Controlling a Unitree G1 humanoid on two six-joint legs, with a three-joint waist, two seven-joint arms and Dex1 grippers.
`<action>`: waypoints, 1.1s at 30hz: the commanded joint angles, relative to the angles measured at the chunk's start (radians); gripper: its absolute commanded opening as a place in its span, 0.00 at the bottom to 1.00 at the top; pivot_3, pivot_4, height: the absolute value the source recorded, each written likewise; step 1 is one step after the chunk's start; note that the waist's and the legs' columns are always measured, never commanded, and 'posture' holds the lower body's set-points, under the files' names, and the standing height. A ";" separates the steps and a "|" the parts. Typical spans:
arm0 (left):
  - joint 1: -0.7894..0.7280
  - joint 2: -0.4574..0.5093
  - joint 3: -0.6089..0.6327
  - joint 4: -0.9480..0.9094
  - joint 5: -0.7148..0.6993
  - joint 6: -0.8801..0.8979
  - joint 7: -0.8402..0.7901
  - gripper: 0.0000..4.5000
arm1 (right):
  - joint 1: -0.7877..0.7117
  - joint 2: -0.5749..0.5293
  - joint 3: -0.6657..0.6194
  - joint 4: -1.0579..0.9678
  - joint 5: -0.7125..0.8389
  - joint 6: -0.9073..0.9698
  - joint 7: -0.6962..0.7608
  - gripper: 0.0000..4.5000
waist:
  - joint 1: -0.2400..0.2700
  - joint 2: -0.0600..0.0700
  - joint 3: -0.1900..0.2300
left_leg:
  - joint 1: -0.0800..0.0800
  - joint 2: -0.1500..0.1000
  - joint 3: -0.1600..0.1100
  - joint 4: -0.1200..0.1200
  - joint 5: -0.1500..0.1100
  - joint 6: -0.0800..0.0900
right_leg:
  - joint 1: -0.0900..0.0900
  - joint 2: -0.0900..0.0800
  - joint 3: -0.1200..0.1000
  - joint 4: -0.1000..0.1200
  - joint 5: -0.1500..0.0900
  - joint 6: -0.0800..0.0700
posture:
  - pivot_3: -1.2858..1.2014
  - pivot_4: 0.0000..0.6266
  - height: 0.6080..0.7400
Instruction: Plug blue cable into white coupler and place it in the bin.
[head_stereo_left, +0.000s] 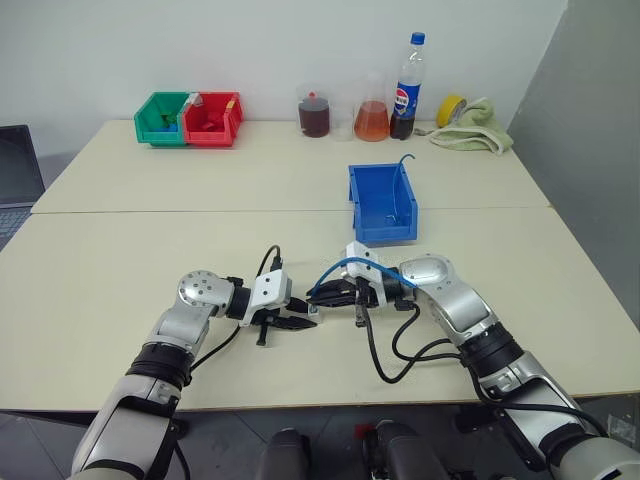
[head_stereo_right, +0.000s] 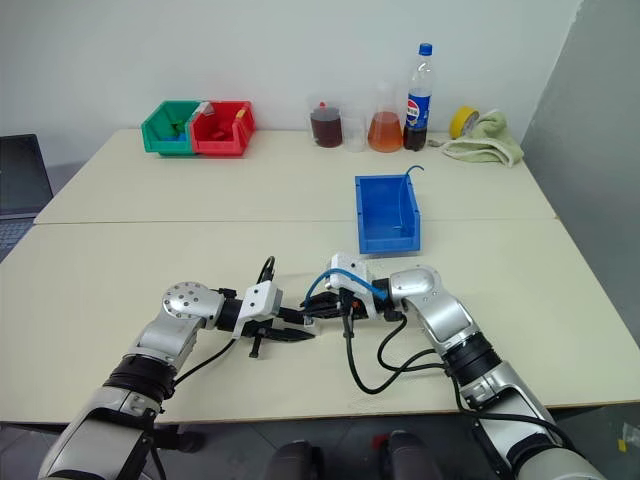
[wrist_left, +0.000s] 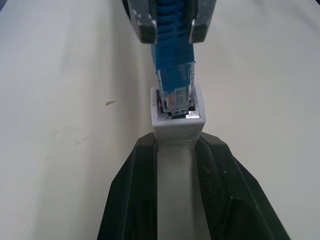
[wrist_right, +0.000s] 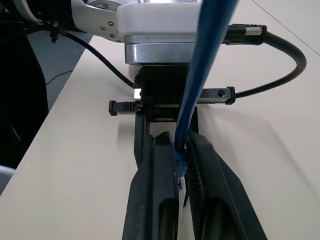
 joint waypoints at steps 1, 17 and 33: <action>-0.003 0.010 -0.015 0.018 0.021 -0.010 0.000 0.17 | -0.010 -0.005 0.023 0.025 -0.046 -0.026 0.002 0.01 | 0.000 0.000 0.000 | 0.000 0.000 0.000 0.000 0.000 0.000 | 0.000 0.000 0.000 0.000 0.000 0.000 | 0.52 0.24 1.00; -0.006 0.008 -0.013 0.022 0.020 -0.015 0.007 0.17 | -0.042 0.021 0.021 0.069 -0.066 0.020 -0.005 0.01 | 0.000 0.000 0.000 | 0.003 0.001 0.000 0.000 0.000 0.000 | 0.002 0.000 0.000 0.000 0.000 0.000 | 0.52 0.24 1.00; -0.011 0.006 -0.013 0.033 0.020 -0.025 0.011 0.17 | 0.027 0.000 0.048 -0.029 -0.052 0.050 0.040 0.01 | -0.001 0.000 0.000 | 0.003 0.001 0.000 0.000 0.000 0.000 | 0.002 0.000 0.000 0.000 0.000 0.000 | 0.52 0.24 1.00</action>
